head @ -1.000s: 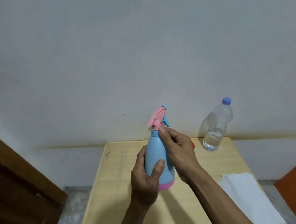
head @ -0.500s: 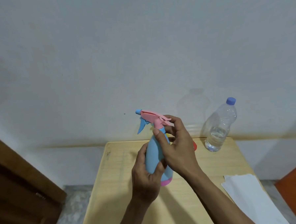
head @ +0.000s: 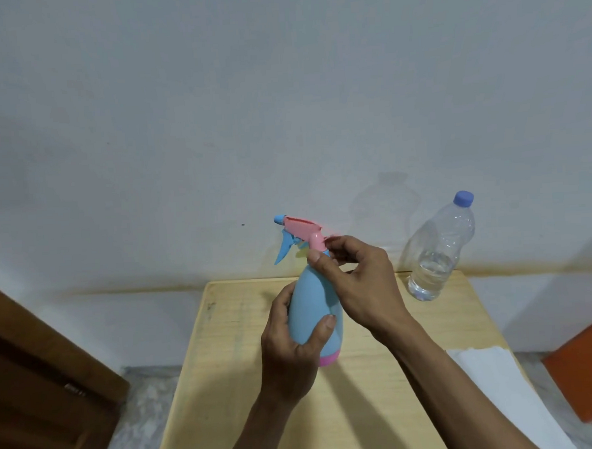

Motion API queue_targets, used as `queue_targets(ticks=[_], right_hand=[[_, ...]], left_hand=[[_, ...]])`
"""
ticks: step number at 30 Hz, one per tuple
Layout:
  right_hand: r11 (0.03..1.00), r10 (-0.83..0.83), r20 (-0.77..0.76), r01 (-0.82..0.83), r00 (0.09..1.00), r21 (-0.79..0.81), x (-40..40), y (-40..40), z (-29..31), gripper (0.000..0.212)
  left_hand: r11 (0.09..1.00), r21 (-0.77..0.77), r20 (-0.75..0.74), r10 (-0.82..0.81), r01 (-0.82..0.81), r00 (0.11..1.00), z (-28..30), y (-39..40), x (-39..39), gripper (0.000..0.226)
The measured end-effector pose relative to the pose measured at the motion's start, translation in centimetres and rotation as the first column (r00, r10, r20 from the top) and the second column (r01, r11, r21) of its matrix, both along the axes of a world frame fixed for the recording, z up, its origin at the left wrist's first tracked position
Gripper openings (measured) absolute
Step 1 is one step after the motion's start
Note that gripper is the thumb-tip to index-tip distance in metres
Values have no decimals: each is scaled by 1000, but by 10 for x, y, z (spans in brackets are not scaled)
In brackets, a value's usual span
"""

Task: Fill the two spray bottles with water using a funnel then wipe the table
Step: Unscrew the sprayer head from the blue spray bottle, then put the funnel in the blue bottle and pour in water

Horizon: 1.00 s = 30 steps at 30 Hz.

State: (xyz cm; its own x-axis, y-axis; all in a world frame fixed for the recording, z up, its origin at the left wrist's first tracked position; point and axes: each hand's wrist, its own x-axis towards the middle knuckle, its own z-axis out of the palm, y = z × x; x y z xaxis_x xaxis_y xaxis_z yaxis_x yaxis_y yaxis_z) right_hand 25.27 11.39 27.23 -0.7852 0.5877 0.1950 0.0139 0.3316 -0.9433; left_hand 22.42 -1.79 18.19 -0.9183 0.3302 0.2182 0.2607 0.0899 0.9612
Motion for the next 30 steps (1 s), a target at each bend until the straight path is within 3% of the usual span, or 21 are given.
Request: queue_targets(ticks=[5, 10, 14, 21, 26, 30], right_hand=[[983, -127, -197, 97, 972, -153, -1, -2, 14, 7], [899, -378, -256, 287, 890, -330, 9, 20, 20, 10], [873, -375, -87, 319, 923, -369, 21, 47, -16, 24], [931, -179, 263, 249, 948, -267, 24, 65, -145, 35], [942, -97, 524, 248, 846, -225, 17, 76, -219, 37], [973, -110, 709, 221, 696, -66, 8, 83, -252, 38]], left_hand=[[998, -60, -16, -18, 17, 1000, -14, -7, -3, 76], [997, -81, 22, -2, 4, 1000, -38, -27, -6, 74], [992, -117, 25, 39, -35, 999, -53, -38, -9, 73], [975, -198, 77, 120, -103, 990, -90, -30, -17, 76], [960, -265, 108, 125, -93, 986, -117, -21, -20, 84], [954, -290, 181, 129, -72, 975, -137, -10, -22, 89]])
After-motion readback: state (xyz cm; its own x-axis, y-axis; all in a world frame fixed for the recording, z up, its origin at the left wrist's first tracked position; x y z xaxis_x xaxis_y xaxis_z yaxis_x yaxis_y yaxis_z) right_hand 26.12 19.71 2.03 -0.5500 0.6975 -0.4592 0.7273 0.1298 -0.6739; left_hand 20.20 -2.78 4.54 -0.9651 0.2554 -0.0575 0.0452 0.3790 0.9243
